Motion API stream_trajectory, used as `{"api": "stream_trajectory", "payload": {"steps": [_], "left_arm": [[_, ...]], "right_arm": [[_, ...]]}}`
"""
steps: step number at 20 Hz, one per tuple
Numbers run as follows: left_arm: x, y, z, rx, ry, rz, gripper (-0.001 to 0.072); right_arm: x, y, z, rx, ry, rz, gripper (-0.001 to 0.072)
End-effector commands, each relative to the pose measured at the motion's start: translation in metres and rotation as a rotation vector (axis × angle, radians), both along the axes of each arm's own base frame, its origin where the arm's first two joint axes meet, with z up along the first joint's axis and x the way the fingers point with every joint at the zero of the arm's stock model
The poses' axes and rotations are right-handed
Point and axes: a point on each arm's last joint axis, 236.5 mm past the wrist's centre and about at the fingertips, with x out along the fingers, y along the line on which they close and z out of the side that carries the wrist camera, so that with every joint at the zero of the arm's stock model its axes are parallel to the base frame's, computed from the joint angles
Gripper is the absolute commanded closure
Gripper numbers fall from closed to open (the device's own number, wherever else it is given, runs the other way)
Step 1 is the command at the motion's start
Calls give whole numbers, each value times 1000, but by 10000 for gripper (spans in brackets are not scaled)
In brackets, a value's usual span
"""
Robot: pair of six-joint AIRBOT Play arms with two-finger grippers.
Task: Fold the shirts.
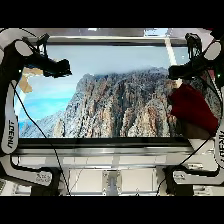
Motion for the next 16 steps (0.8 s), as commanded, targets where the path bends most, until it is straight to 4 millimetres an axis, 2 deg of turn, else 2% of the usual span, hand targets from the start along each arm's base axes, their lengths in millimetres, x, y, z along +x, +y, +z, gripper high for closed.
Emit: {"api": "stream_trajectory", "payload": {"steps": [1,3,4,5,6,7,8,9,10,12,13,14,16], "left_arm": [[2,1,0,7,-7,2,484],[3,9,-3,69,-35,-50,484],[3,18,-6,139,-58,-97,484],[5,38,-11,258,-77,-146,484],[6,73,-17,428,-73,-156,484],[7,117,-18,607,-45,-109,484],[4,166,-12,782,-8,-22,483],[-1,208,-4,881,25,106,478],[-12,245,-3,900,71,244,425],[-42,295,-18,861,183,361,132],[-64,320,-30,830,257,431,94],[-86,340,-44,783,327,488,94],[-123,368,-71,685,424,583,94]], "right_arm": [[0,0,-1,-2,1,0,232],[0,0,0,-2,1,0,232],[0,0,0,-2,1,0,232],[0,0,-1,-2,1,0,232],[0,0,-1,-2,1,0,232],[0,0,0,-2,1,0,232],[0,0,-1,-2,1,0,232],[0,-3,0,-31,-2,37,232],[1,-12,0,-142,-11,171,232],[3,-22,1,-232,-15,263,231],[3,-22,1,-235,-15,263,231],[3,-22,1,-235,-15,263,232],[6,-22,2,-236,-28,262,231]]}}
